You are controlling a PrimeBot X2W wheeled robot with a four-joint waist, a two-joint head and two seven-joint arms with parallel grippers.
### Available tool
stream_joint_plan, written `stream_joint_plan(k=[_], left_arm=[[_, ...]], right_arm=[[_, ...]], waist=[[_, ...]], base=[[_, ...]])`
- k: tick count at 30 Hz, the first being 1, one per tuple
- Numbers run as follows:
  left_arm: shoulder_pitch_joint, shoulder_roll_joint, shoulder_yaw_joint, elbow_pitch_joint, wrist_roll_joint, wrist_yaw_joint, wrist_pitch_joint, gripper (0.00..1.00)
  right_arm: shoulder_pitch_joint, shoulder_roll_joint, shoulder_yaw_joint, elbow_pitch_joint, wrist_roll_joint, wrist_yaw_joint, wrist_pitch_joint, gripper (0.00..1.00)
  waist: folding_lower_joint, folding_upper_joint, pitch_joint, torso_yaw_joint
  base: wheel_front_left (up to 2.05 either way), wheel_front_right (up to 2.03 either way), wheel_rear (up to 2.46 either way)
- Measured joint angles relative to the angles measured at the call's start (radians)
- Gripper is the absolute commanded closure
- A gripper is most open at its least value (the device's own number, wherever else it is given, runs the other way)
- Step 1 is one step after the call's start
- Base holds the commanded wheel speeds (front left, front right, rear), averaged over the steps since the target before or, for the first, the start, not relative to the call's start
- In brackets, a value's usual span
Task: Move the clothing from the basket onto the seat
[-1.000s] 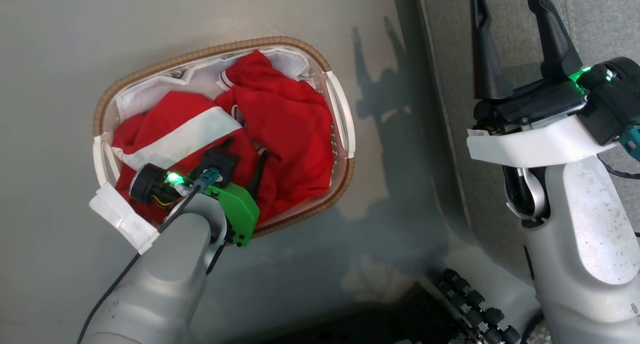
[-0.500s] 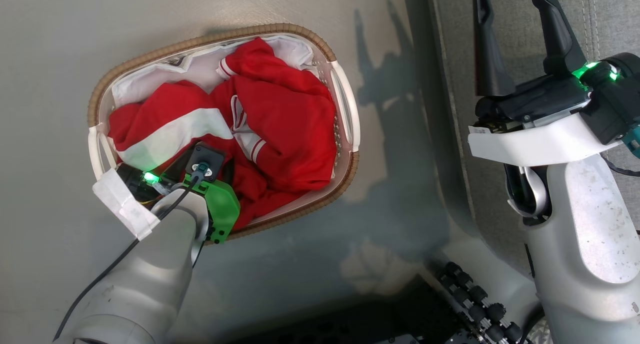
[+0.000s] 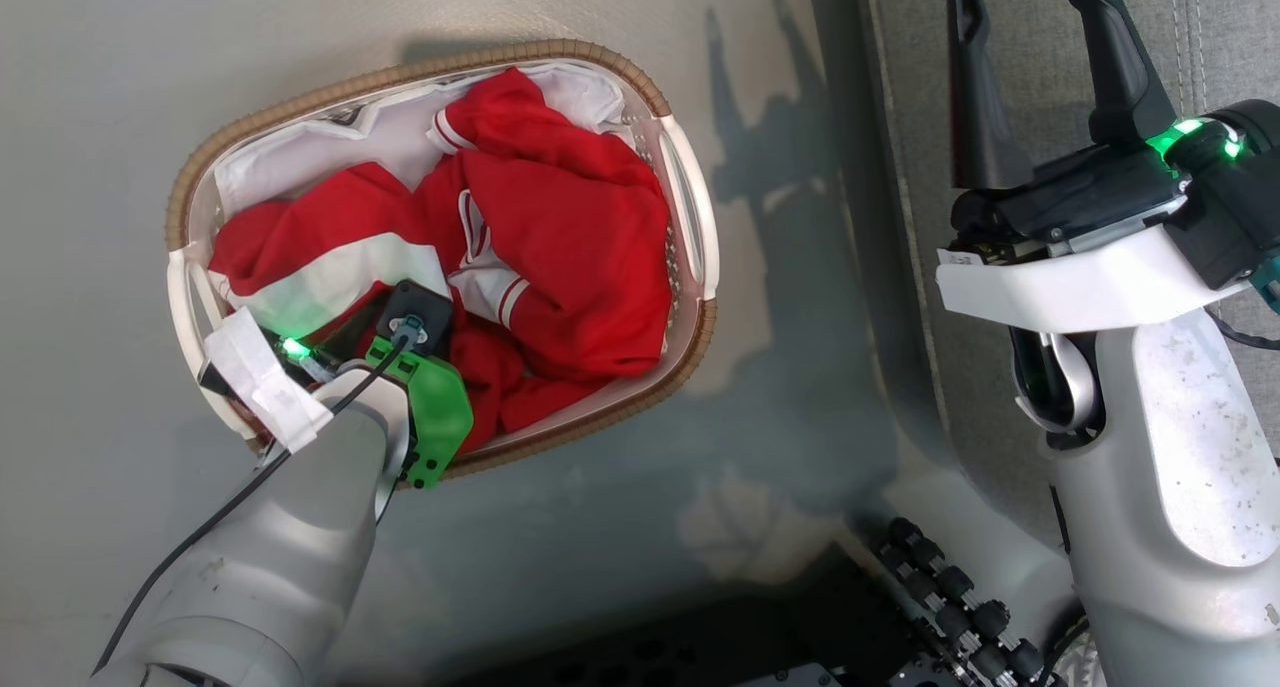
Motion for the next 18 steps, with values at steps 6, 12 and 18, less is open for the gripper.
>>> stream_joint_plan(k=[6,12,18], left_arm=[[0.002,0.0,0.006,0.003,-0.021,-0.016,-0.022,1.0],[0.041,-0.011,0.019,0.002,-0.053,-0.019,-0.082,1.0],[0.098,-0.027,0.047,-0.033,-0.096,-0.019,-0.108,1.0]], right_arm=[[0.0,0.0,0.006,0.021,-0.002,0.0,0.0,0.0],[0.01,0.0,0.011,0.059,-0.002,0.0,0.0,0.0],[0.052,0.0,0.011,0.11,-0.012,0.0,0.0,0.0]], waist=[[0.0,0.0,-0.025,0.002],[0.0,0.0,-0.085,0.003],[0.0,0.0,-0.177,0.011]], base=[[0.0,0.0,0.0],[0.0,0.0,0.0],[0.0,0.0,0.0]])
